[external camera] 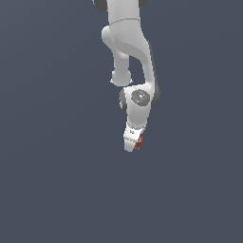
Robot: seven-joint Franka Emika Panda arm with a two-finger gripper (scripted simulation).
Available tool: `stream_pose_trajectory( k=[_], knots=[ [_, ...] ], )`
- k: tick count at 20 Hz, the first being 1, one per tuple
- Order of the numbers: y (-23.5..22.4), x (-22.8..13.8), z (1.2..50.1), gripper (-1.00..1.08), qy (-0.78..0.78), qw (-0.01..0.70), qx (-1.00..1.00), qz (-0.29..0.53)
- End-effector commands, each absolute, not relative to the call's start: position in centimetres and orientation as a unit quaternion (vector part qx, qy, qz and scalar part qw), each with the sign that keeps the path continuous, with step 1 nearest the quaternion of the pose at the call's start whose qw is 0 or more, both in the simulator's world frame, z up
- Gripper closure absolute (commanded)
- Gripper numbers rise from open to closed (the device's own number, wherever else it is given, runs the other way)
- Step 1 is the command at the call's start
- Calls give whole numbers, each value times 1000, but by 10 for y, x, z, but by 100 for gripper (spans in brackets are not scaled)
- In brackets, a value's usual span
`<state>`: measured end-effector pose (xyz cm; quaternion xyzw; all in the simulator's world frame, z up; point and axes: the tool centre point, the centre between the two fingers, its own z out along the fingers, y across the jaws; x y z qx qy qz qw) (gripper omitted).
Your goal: Pick up the object and move it to a goal position.
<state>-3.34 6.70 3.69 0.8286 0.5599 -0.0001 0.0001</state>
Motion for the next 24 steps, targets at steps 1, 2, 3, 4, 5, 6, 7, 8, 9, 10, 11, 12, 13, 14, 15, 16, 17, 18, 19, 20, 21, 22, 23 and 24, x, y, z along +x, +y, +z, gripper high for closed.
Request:
stream_pose_trajectory(
  k=[1,2,3,4,5,6,7,8,9,10,11,12,13,14,15,16,17,18,19,20,21,22,23,24],
  knots=[
    [67,-34,25,-92,560,0,828,0],
    [67,-34,22,-92,560,0,828,0],
    [67,-34,20,-92,561,0,828,0],
    [67,-33,18,-92,561,0,828,0],
    [67,-33,16,-92,561,0,828,0],
    [67,-33,15,-92,561,0,828,0],
    [67,-33,15,-92,561,0,828,0],
    [67,-33,15,108,561,0,828,0],
    [67,-33,15,108,561,0,828,0],
    [67,-33,15,108,561,0,828,0],
    [67,-33,15,108,561,0,828,0],
    [67,-33,15,108,561,0,828,0],
    [67,-33,15,108,561,0,828,0],
    [67,-33,15,108,561,0,828,0],
    [67,-33,15,108,561,0,828,0],
    [67,-33,15,108,561,0,828,0],
    [67,-33,15,108,561,0,828,0],
    [67,-33,16,108,560,1,828,0],
    [67,-33,16,108,560,1,828,0],
    [67,-33,17,108,560,1,828,0],
    [66,-33,19,108,560,1,828,0],
    [66,-33,21,108,560,1,828,0],
    [66,-33,23,108,560,1,828,0],
    [66,-33,26,108,560,1,828,0]
  ],
)
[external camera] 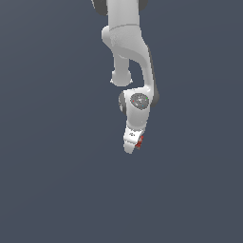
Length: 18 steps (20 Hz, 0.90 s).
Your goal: Pick up the object and move it to a goal position.
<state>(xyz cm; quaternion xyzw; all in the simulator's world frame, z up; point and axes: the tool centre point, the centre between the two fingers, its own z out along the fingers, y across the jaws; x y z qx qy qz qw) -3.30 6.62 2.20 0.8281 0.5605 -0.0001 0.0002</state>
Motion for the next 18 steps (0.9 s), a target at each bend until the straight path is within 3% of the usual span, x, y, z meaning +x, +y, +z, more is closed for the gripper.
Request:
stream_pose_trajectory(
  k=[1,8,18],
  knots=[
    [65,-33,30,108,560,1,828,0],
    [63,-32,72,108,561,1,828,0],
    [57,-30,171,108,561,0,828,0]
  ],
)
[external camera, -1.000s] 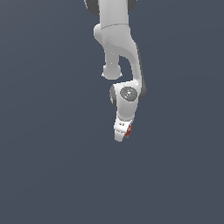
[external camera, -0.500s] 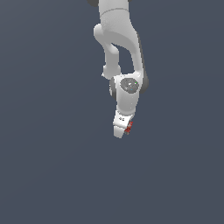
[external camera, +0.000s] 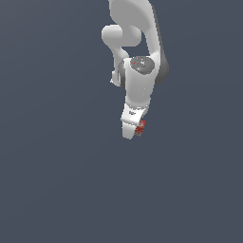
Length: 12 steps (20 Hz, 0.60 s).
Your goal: Pick up the object and move it to a goal position.
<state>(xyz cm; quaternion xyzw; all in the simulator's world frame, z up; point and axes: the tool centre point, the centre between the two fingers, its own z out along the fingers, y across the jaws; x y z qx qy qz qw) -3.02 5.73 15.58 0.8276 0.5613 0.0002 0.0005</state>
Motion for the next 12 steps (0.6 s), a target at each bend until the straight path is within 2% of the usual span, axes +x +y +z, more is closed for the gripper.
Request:
stream_pose_trajectory(
  k=[1,12],
  knots=[
    [56,-30,180,108,561,0,827,0],
    [52,-26,240,108,561,0,828,0]
  ],
)
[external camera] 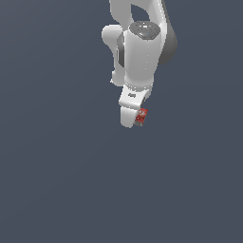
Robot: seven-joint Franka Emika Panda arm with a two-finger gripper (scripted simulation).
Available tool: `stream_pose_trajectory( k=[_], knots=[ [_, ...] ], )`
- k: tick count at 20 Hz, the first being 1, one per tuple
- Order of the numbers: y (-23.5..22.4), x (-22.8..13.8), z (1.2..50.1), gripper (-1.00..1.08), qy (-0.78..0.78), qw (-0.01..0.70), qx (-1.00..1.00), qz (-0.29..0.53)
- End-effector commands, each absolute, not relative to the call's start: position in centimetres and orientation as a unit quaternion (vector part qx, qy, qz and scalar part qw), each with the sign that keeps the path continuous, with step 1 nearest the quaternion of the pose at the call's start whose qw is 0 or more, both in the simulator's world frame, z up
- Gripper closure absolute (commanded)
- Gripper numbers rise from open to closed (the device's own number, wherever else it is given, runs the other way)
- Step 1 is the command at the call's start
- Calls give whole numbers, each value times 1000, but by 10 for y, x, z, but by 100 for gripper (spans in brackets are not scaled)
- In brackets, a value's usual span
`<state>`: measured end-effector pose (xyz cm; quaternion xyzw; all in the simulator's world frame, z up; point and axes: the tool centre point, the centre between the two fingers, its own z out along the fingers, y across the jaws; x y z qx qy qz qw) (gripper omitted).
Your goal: Pick up the object and move it to a goal position.
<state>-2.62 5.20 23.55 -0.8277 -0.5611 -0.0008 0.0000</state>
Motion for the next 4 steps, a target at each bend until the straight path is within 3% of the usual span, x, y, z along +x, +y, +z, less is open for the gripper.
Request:
stream_pose_trajectory(
  k=[1,4],
  knots=[
    [51,-26,242,108,-561,0,-828,0],
    [51,-26,245,108,-561,0,-828,0]
  ],
)
